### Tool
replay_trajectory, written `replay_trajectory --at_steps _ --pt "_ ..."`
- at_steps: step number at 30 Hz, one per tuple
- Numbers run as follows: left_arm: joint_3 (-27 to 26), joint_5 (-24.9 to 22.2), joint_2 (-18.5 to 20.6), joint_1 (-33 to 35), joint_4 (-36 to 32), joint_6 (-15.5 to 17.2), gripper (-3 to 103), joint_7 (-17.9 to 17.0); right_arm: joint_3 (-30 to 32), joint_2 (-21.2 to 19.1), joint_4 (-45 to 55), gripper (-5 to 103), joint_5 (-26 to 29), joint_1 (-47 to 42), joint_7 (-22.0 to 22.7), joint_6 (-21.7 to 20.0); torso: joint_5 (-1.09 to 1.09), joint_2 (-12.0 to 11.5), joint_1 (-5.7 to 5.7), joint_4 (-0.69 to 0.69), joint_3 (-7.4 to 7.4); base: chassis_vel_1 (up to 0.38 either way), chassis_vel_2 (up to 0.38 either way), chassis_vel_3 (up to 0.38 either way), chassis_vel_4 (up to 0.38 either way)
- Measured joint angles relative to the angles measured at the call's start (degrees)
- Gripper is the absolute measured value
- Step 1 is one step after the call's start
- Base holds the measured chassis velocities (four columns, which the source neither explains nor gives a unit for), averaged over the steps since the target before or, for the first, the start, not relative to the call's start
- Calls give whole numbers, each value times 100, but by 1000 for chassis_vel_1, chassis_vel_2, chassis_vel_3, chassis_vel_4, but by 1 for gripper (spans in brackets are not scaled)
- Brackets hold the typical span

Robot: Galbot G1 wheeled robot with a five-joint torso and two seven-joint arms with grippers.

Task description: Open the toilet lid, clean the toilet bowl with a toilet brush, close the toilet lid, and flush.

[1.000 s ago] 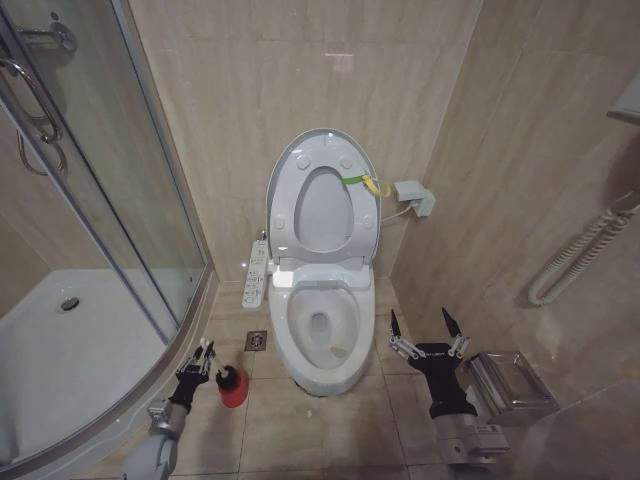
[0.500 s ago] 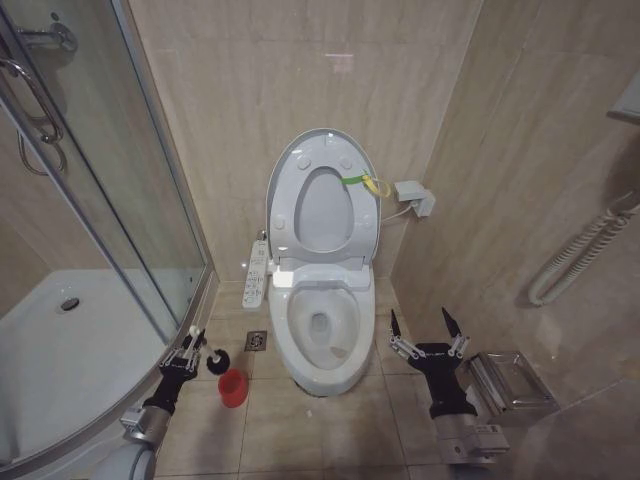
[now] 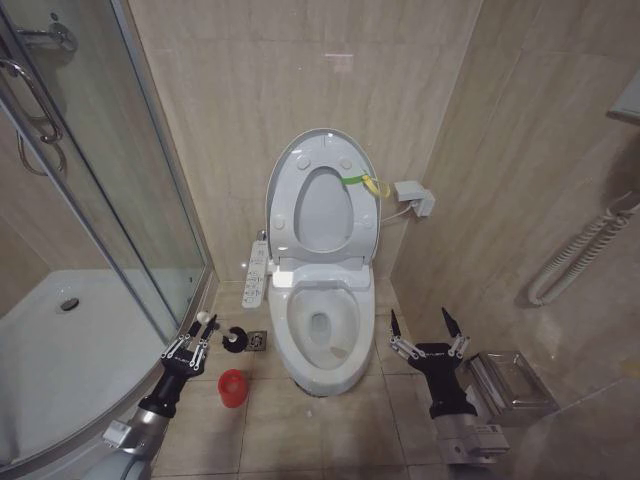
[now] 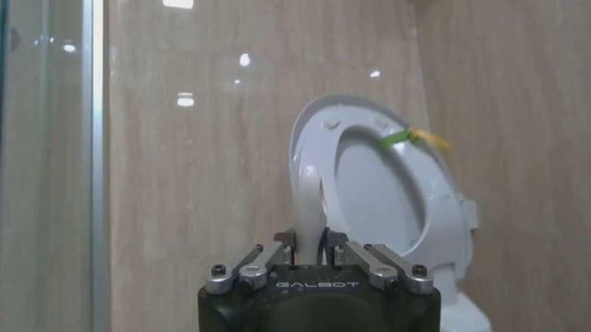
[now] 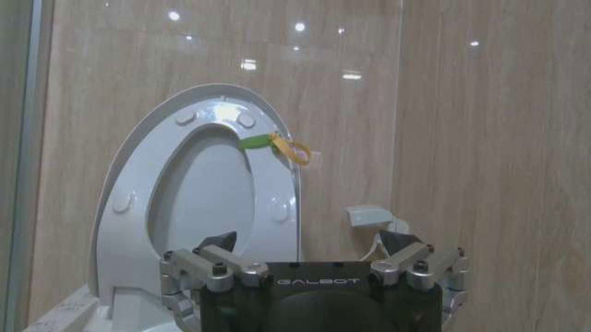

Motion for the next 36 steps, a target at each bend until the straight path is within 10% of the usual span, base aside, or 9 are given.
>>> replay_trajectory --at_steps 16,36 --pt "-34 -262 300 668 -1445 75 20 56 0 0 0 100 0 0 0 0 0 -1 0 1 0 0 0 0 0" --pt "965 -1325 1357 -1016 -471 97 20 371 0 0 0 100 0 0 0 0 0 -1 1 0 1 0 0 0 0"
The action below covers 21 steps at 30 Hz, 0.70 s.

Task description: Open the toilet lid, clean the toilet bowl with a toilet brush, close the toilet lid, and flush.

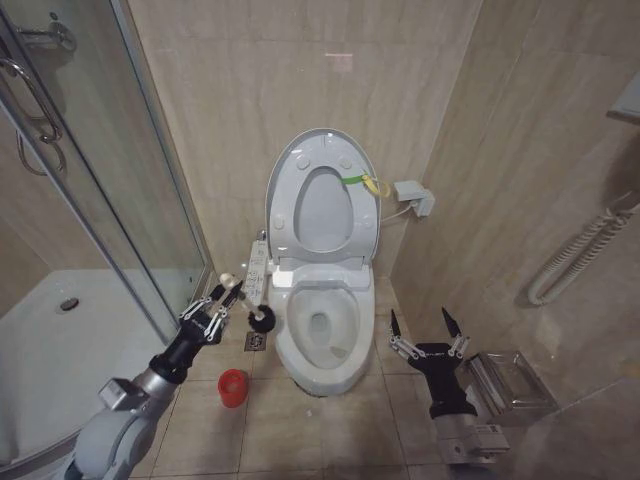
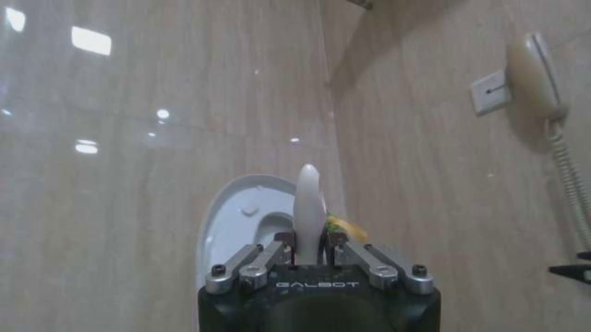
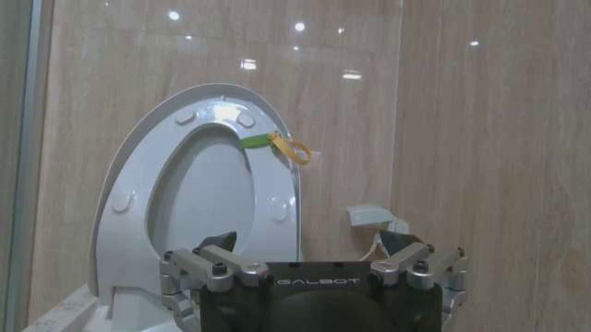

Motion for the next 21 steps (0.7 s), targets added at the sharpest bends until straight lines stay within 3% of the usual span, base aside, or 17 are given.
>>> replay_trajectory --at_steps 9,19,21 --pt "972 -385 253 -1115 835 -126 20 303 0 0 0 100 0 0 -1 0 0 0 0 0 0 0 0 0 0" --pt "1752 -729 327 -2186 1448 -111 20 357 0 0 0 100 0 0 0 0 0 0 0 0 0 0 0 0 0" --pt "2188 -753 289 -2597 1788 -105 20 331 1 0 0 100 0 0 0 0 1 0 0 1 0 0 0 0 0"
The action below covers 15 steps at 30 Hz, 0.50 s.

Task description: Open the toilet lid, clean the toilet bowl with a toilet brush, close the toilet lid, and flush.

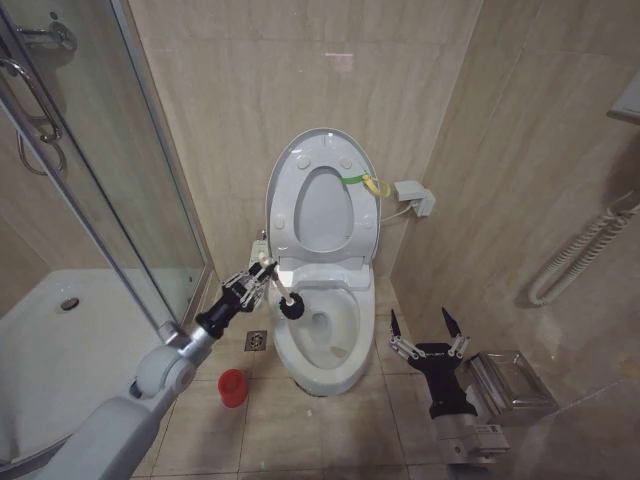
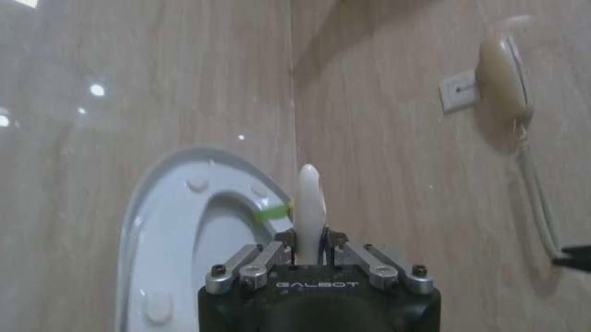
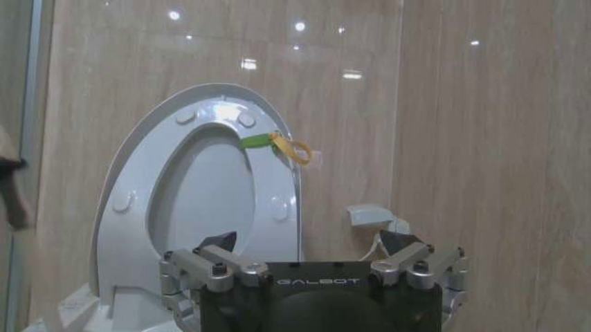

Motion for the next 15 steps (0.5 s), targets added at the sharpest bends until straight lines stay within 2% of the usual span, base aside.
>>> replay_trajectory --at_steps 6,8,15 --pt "590 -6 -210 -605 626 6 20 -95 0 0 0 100 0 0 -2 0 -1 0 0 0 0 0 0 0 0" --pt "855 -30 -420 -947 1049 -28 20 -106 -1 0 0 100 0 0 -2 0 0 0 0 -1 0 0 0 0 0" --pt "1191 17 -842 -1395 1755 -138 20 -87 -1 0 0 100 0 0 0 0 0 0 0 -1 0 0 0 0 0"
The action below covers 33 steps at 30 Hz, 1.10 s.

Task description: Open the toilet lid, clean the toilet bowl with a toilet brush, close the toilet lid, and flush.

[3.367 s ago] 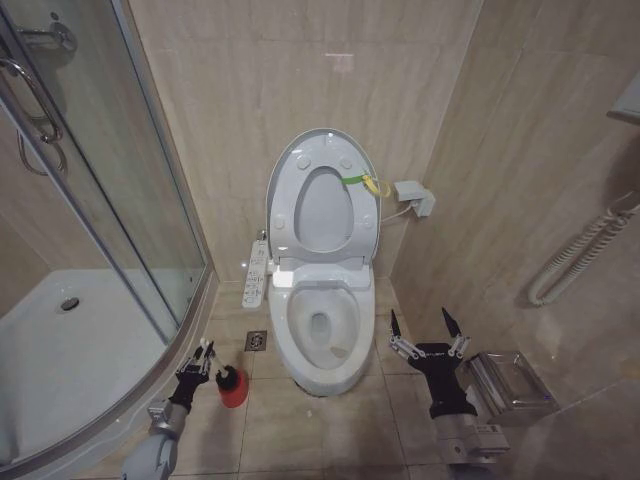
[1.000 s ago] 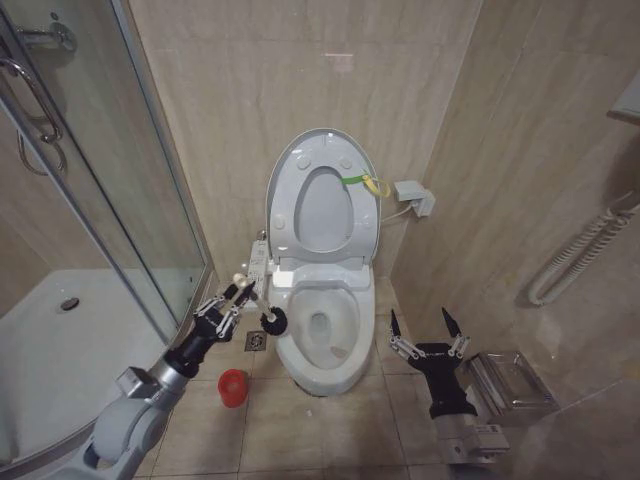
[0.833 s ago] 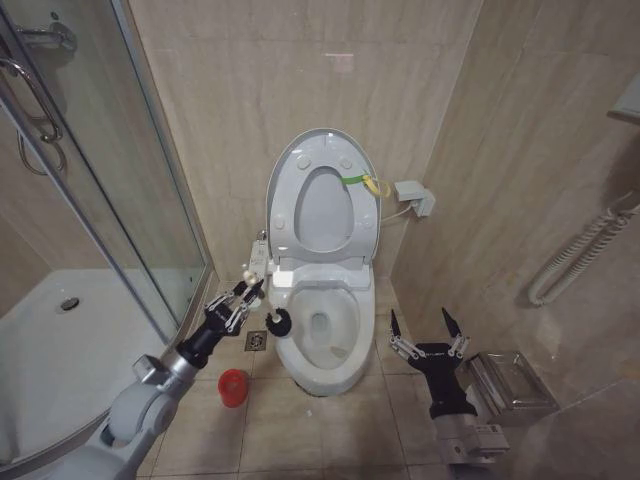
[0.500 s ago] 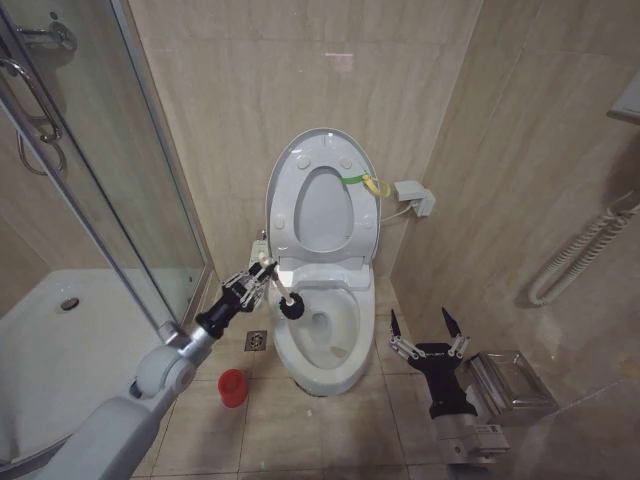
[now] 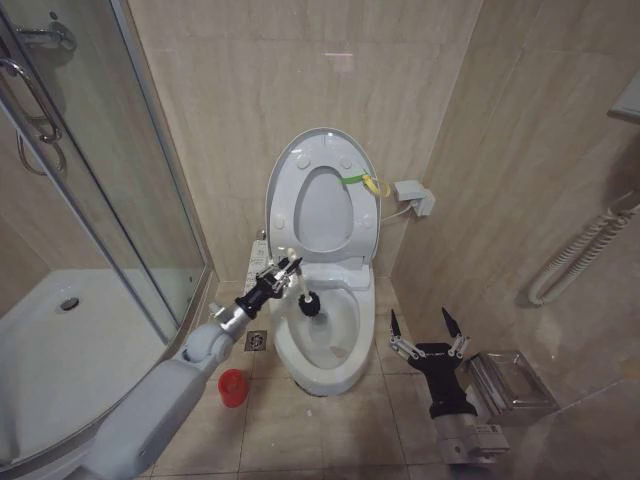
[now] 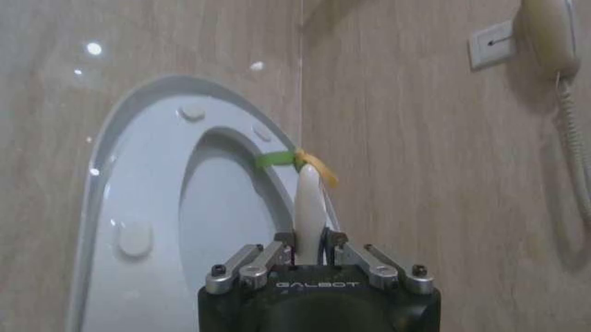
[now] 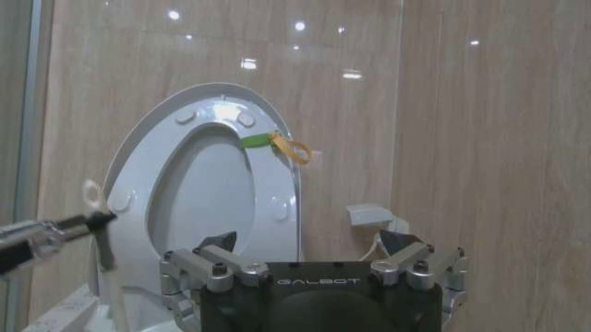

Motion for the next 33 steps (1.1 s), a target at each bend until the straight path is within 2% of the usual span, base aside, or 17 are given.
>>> replay_trajectory --at_steps 9,20,27,33 --pt "325 245 -511 -342 724 -1 20 -84 0 0 0 100 0 0 0 0 1 0 0 0 0 0 0 0 0" --pt "538 612 -786 -499 1524 -46 20 -138 0 0 0 100 0 0 0 0 0 1 -1 0 0 0 0 0 0" --pt "650 929 -1058 -512 2221 -293 20 -120 0 0 0 100 0 0 0 0 0 1 -1 0 0 0 0 0 0" --pt "665 1038 -1142 -470 2470 -328 20 0 0 0 0 100 0 0 0 0 0 1 -1 0 0 0 0 0 0"
